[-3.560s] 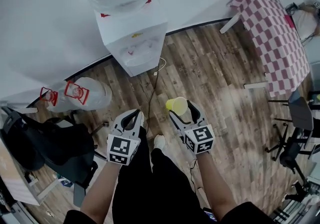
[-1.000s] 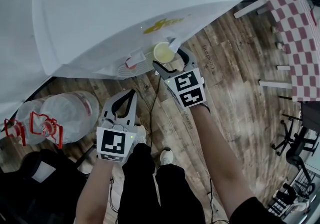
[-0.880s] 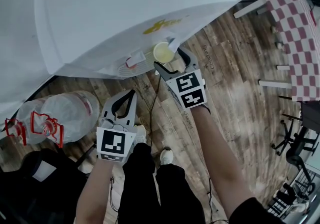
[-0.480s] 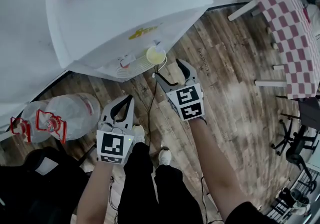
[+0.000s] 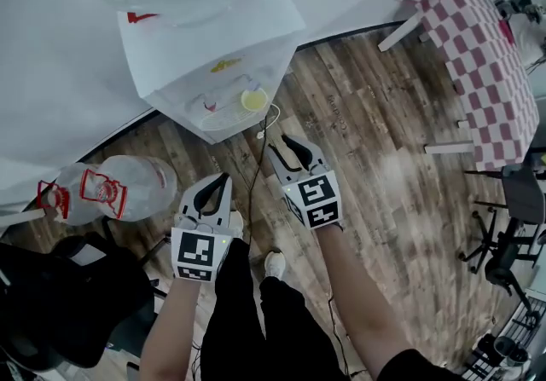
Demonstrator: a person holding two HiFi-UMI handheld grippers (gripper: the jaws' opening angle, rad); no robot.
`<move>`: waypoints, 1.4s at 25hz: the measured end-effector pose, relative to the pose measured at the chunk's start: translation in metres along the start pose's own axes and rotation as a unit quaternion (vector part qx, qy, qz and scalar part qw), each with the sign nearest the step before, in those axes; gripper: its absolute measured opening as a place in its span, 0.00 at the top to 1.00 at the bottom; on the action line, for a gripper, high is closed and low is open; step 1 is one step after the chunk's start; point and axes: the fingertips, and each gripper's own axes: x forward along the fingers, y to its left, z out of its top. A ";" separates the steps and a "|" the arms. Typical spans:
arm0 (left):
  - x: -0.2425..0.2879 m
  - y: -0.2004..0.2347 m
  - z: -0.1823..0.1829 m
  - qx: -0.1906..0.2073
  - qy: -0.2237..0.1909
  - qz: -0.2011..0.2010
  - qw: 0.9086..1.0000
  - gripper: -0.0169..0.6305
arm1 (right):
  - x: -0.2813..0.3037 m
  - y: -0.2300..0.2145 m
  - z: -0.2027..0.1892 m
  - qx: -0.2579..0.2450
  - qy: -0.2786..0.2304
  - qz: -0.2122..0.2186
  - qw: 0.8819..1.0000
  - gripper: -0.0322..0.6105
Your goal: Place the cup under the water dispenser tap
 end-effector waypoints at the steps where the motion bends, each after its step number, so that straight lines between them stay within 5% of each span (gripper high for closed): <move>1: -0.008 -0.006 0.006 -0.002 -0.001 0.004 1.000 0.95 | -0.011 0.003 0.003 0.003 -0.003 0.002 1.000 0.75; 9: -0.075 -0.054 0.030 -0.006 0.005 0.034 0.999 0.95 | -0.108 0.029 0.011 0.011 -0.013 0.033 0.999 0.91; 22: -0.186 -0.143 0.077 0.029 0.003 0.041 0.999 0.95 | -0.292 0.086 0.023 0.044 -0.054 0.058 0.996 0.92; 35: -0.266 -0.157 0.111 0.025 -0.041 0.064 0.997 0.95 | -0.384 0.109 0.069 0.062 -0.143 0.048 0.987 0.92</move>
